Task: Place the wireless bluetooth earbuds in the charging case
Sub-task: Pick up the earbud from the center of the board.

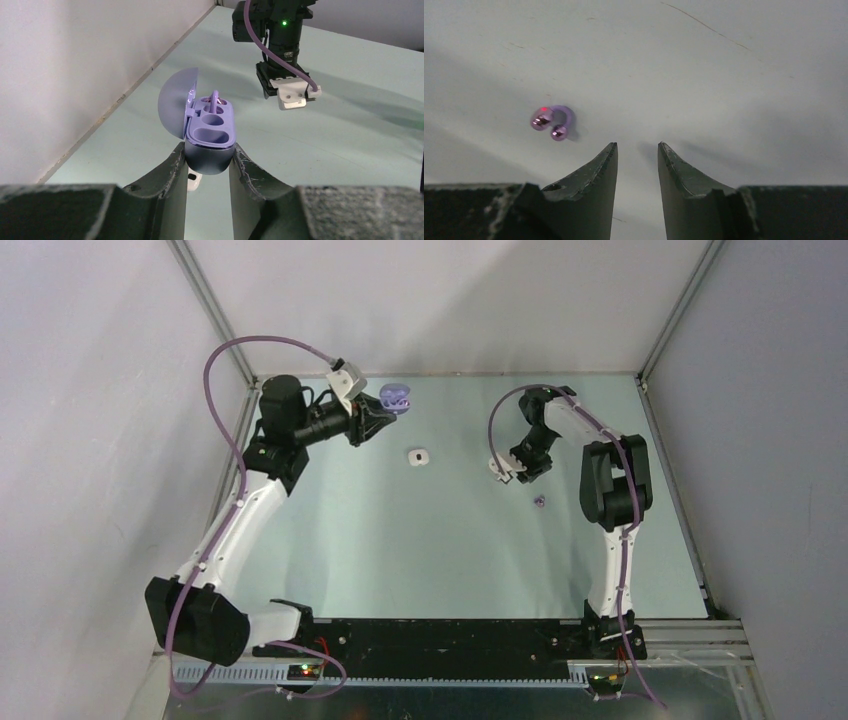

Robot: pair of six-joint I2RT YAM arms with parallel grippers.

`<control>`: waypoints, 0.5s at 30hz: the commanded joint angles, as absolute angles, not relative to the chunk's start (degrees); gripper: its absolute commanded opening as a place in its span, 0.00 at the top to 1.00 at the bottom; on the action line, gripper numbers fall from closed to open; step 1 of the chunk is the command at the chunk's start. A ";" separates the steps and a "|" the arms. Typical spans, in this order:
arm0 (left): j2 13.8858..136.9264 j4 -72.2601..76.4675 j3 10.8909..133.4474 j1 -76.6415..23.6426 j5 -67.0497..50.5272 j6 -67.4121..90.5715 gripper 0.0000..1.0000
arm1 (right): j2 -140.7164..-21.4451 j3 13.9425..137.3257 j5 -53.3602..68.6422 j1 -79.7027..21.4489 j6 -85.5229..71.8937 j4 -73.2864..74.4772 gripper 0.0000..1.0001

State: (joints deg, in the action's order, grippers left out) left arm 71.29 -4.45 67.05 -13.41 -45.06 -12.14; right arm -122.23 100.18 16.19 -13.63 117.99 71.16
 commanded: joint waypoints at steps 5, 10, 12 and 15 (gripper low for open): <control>71.96 -3.70 68.35 -12.04 -43.79 -13.36 1.00 | -120.45 95.31 15.11 -13.38 131.09 76.47 0.62; 71.85 -3.76 67.99 -11.64 -43.71 -13.23 1.00 | -118.02 91.49 14.02 -12.98 132.60 76.91 0.62; 71.78 -3.25 67.68 -11.62 -43.76 -12.90 1.00 | -117.66 90.59 13.50 -12.91 132.60 76.80 0.62; 71.68 -2.44 67.32 -11.65 -43.69 -12.07 1.00 | -117.52 89.50 13.34 -12.84 131.84 75.60 0.62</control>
State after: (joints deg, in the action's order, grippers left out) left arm 72.23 -4.51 67.05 -11.97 -43.92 -12.10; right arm -120.51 90.56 14.26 -13.21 118.58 74.78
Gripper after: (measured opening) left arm 0.342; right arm 0.381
